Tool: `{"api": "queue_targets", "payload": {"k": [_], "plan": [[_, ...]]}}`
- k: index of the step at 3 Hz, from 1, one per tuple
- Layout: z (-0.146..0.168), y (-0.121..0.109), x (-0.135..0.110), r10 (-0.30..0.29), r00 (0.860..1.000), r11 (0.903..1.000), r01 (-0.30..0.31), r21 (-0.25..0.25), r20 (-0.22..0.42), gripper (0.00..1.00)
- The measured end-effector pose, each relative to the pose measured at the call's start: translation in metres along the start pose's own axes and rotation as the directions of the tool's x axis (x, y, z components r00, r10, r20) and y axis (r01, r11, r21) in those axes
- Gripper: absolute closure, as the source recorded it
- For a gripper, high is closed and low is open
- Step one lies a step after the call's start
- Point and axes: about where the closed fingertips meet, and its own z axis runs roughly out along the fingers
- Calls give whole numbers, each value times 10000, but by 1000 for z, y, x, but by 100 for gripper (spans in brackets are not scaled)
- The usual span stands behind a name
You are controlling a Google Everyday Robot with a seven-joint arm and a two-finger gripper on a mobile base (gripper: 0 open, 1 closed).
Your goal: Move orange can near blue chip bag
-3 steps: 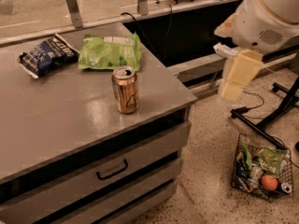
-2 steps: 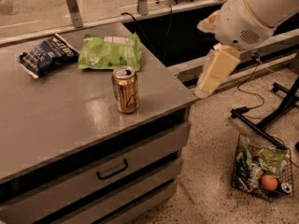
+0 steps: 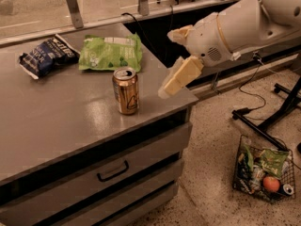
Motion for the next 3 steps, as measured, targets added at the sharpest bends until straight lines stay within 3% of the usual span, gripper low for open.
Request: {"api": "queue_targets", "payload": {"k": [1,2,3], "plan": [[38,-4,0,408,9950,9986,-377,-360,916,0],[38,-4,0,408,9950,9986,-376,-361,916,0],[56,2,-8,33,9943,9956,66,-930,1063,0]]}}
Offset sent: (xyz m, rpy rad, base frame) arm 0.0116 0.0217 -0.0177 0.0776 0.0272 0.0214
